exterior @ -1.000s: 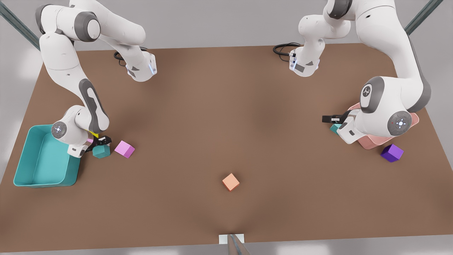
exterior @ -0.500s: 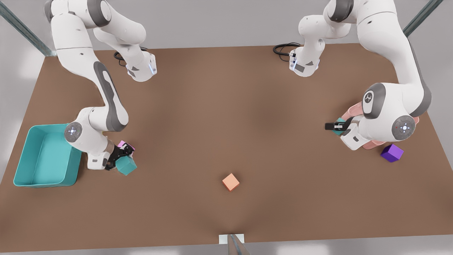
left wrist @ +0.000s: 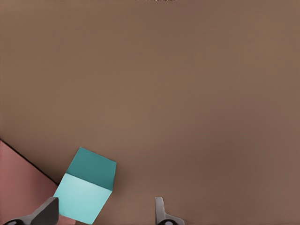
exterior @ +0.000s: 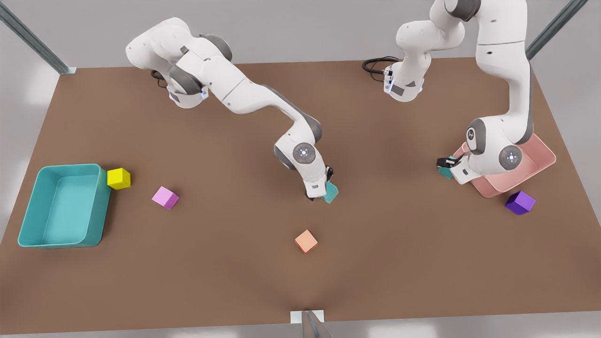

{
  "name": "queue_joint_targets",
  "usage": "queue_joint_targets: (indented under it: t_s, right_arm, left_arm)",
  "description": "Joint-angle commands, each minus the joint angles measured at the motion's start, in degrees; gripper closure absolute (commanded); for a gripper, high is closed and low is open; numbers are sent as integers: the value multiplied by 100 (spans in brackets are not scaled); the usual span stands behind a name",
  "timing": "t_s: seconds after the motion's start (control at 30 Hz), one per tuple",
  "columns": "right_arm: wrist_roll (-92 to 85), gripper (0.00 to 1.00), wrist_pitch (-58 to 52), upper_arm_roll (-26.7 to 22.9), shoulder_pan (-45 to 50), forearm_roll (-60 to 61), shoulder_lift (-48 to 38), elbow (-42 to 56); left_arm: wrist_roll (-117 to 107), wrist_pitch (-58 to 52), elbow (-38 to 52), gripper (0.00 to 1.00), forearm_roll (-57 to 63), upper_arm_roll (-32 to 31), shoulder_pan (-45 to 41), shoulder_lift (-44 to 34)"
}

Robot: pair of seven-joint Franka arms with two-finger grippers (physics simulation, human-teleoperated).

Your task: Stack the two blue cubes on top of each other

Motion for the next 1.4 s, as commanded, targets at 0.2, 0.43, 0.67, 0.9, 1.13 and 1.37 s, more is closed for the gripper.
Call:
queue_joint_targets:
  t_s: [0.2, 0.43, 0.67, 0.9, 1.13, 1.37]
  right_arm:
    - [4038, 0, 182, -176, 147, -124, 277, 90]
    - [4047, 0, 173, -149, 129, -63, 154, 221]
    - [3828, 0, -1891, -106, -1118, 982, -1305, 151]
    - [-654, 0, -4862, -229, -4318, -941, -2253, -33]
    - [-594, 0, -5742, -167, -4011, -862, -4557, -744]
    - [-593, 0, -5768, -220, -3835, -941, -4452, -851]
  left_arm:
    - [3595, 1033, -208, 0, 5, 44, -5, 30]
    - [3481, 1481, -516, 0, 14, 71, 22, 223]
    - [3472, 1481, -560, 0, 5, 246, 66, 241]
    - [3463, 1472, -727, 0, 5, 246, 31, 302]
    - [3463, 1481, -789, 0, 5, 273, 66, 434]
    - [3463, 1516, -789, 0, 5, 352, 75, 513]
